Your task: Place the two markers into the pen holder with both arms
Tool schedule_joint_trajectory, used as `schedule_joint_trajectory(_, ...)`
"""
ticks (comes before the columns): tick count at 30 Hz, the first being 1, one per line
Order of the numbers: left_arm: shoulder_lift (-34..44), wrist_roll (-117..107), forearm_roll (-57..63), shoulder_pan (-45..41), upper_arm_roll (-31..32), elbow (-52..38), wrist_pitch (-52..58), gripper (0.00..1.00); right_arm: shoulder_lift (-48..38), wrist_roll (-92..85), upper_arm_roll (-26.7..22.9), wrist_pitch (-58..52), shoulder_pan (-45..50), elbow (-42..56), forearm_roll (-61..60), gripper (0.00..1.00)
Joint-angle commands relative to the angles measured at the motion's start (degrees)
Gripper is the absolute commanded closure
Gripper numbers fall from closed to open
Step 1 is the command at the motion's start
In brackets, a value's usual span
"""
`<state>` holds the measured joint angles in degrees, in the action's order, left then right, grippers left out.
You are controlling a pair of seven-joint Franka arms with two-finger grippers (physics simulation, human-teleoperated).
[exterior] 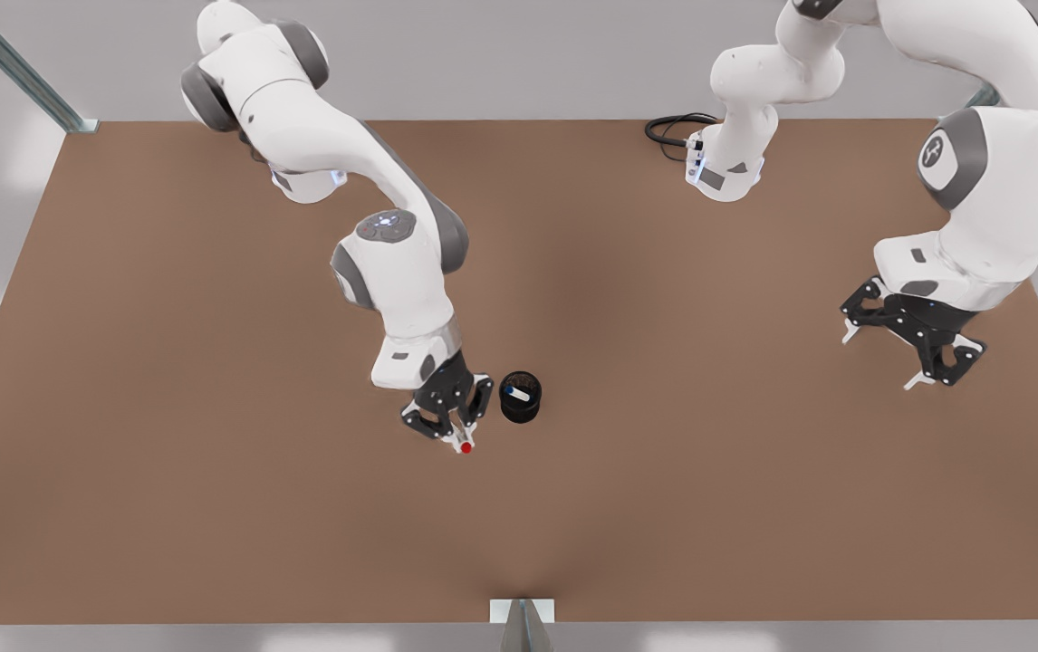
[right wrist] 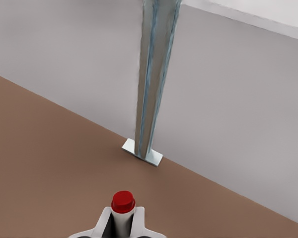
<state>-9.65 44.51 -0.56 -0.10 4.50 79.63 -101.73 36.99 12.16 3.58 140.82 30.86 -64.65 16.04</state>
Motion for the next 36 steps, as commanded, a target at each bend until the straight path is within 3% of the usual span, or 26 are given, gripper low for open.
schedule_joint_trajectory(1,0.34,-48.55,1.27,-0.25,-0.28,0.18,12.52,0.0,0.71,10.52,-1.12,16.42,1.57,1.19,2.95,0.72)
schedule_joint_trajectory(5,-0.63,-48.73,1.53,-0.16,-0.37,0.18,12.52,0.0,1.77,12.71,-3.58,19.05,4.03,-1.09,4.88,0.72)
schedule_joint_trajectory(8,-0.81,-48.81,1.53,-0.25,-0.28,0.18,12.43,0.0,1.77,33.09,-3.58,18.18,7.28,-2.41,22.89,0.72)
schedule_joint_trajectory(16,-1.95,-48.73,1.62,-0.25,-0.28,0.35,12.43,0.0,2.3,59.82,-3.5,12.02,12.11,-6.01,47.6,0.72)
schedule_joint_trajectory(19,-2.04,-48.73,1.62,-0.25,-0.28,0.44,12.61,0.0,0.8,62.72,-2.7,4.99,14.31,-9.53,47.68,0.72)
schedule_joint_trajectory(25,-2.04,-48.81,1.62,-0.43,-0.28,0.62,12.61,0.0,-1.31,70.19,-2.7,5.08,15.46,-18.41,51.55,0.72)
schedule_joint_trajectory(31,-2.13,-49.61,1.62,-0.95,-0.28,0.62,12.78,0.0,-0.34,74.23,-2.7,5.17,15.9,-18.5,52.87,0.71)
schedule_joint_trajectory(36,-2.48,-50.31,1.62,-0.95,-0.28,0.62,12.87,0.0,-0.43,89.97,-2.7,4.9,15.37,-18.59,52.61,0.71)
